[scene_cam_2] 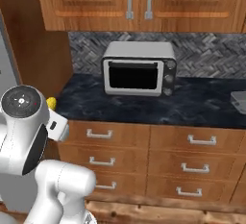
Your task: Take the tomato and corn out of the freezer and place them in the tupperware container on the counter. Then put the tupperware containing the vegetables back in the freezer.
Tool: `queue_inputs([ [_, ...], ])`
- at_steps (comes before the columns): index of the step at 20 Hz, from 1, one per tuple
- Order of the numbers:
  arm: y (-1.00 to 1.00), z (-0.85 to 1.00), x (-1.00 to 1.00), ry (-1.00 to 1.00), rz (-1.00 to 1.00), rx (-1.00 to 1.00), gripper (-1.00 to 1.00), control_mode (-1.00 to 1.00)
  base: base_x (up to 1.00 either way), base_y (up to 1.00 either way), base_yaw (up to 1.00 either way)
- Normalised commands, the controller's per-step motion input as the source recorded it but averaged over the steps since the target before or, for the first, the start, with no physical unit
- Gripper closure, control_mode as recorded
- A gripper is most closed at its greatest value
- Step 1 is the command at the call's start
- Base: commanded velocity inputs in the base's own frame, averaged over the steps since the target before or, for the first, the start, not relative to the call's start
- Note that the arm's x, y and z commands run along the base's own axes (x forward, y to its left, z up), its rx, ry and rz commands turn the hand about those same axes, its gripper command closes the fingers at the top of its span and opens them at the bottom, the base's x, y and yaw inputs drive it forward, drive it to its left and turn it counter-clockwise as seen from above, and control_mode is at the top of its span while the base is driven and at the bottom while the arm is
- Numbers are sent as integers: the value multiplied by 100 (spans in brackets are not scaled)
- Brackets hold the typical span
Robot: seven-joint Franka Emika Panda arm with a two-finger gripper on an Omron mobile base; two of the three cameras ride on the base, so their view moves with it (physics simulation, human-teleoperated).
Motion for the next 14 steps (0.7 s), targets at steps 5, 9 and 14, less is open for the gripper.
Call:
queue_inputs([
  [5,0,0,0,0,0,0,100,100,37,-100,0],
  [9,0,0,0,0,0,0,100,100,51,-100,0],
  [14,0,0,0,0,0,0,100,100,63,-100,0],
])
